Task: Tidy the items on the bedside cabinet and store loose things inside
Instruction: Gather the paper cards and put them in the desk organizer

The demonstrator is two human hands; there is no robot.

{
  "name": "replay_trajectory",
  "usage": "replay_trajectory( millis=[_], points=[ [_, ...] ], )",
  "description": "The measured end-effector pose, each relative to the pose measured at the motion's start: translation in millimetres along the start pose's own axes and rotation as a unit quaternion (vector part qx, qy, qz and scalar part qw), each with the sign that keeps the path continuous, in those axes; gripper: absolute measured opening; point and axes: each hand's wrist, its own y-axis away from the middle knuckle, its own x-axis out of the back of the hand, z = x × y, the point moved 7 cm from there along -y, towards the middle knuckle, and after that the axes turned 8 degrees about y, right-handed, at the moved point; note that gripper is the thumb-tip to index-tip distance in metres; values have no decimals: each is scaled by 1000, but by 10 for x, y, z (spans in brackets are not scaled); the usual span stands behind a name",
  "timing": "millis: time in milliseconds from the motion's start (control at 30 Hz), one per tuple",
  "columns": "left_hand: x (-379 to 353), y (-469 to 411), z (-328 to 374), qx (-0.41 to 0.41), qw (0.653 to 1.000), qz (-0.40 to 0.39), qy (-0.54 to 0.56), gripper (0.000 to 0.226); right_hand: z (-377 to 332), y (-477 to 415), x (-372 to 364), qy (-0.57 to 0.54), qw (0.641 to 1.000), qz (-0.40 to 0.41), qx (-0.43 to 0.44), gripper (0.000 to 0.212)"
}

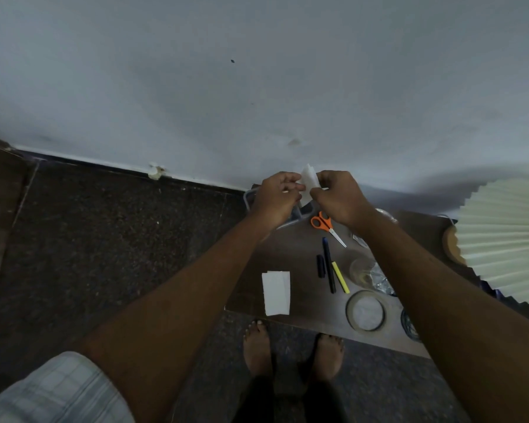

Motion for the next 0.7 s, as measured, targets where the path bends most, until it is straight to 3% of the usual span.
replay_trajectory(
  millis=[200,400,700],
  points=[
    [37,-71,-126,5,999,4,-44,30,65,-79,-122,26,1000,-7,-7,23],
    [51,-76,-155,2,998,14,-59,31,185,-81,-118,16,999,5,-48,42],
    [40,-10,-112,-10,998,29,-55,33,243,-36,-92,9,998,25,-58,33]
  ],
)
